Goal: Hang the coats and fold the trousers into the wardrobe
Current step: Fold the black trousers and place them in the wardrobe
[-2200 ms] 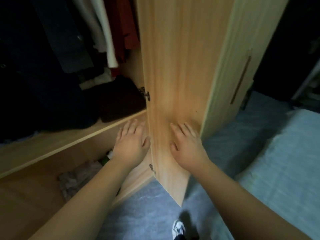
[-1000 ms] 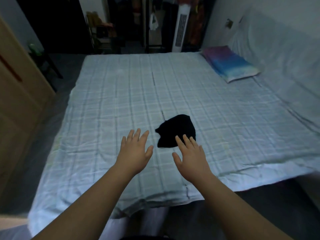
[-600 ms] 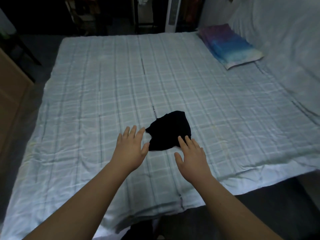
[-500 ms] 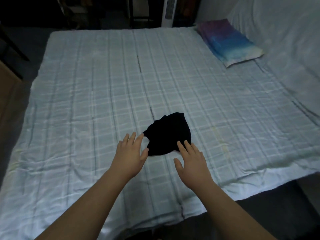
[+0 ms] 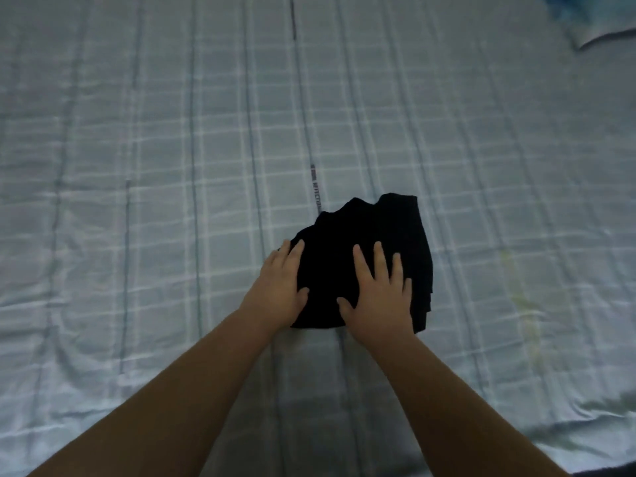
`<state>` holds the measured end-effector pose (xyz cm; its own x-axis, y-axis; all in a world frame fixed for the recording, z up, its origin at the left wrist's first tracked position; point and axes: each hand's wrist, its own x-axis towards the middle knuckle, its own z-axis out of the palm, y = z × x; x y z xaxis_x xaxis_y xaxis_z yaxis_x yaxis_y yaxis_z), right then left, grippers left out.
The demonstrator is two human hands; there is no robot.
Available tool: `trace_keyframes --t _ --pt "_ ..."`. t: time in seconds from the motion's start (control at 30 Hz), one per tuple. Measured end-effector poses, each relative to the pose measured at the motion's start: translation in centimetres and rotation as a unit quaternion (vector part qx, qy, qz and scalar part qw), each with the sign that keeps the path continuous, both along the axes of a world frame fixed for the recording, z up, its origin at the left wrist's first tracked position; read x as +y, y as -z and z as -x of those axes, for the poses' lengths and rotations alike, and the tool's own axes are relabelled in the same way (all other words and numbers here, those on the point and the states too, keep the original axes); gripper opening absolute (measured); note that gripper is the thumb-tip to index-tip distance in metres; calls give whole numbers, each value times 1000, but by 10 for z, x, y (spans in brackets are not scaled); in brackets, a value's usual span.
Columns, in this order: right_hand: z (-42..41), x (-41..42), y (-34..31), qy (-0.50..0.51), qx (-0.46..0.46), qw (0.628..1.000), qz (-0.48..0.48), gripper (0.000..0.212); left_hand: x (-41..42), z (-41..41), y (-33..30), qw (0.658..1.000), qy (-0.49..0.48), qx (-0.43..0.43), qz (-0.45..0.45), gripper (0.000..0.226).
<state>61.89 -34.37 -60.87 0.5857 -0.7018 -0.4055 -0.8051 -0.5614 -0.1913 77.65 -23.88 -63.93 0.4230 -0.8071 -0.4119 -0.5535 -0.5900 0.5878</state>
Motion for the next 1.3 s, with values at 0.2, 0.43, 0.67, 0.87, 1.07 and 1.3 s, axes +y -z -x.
trace_keyframes --t 0.2,0.43,0.67,0.87,1.07,1.3 --pt "18 -45 58 -42 67 996 38 96 -38 12 59 996 -72 42 16 89" --pt "50 -36 40 -4 -137 991 -6 47 -29 35 11 974 -195 82 76 21" --pt "46 -1 -64 59 -305 944 -116 38 1 21 -112 908 -294 273 124 7" --pt "14 54 -156 119 -367 905 -179 39 32 6 -198 924 -149 340 97 32" --pt "1 127 -125 64 -218 936 -269 25 113 -38 -184 933 -148 315 -87 64" --pt "3 143 -77 156 -203 913 -319 58 140 -31 -140 933 -249 236 -113 79"
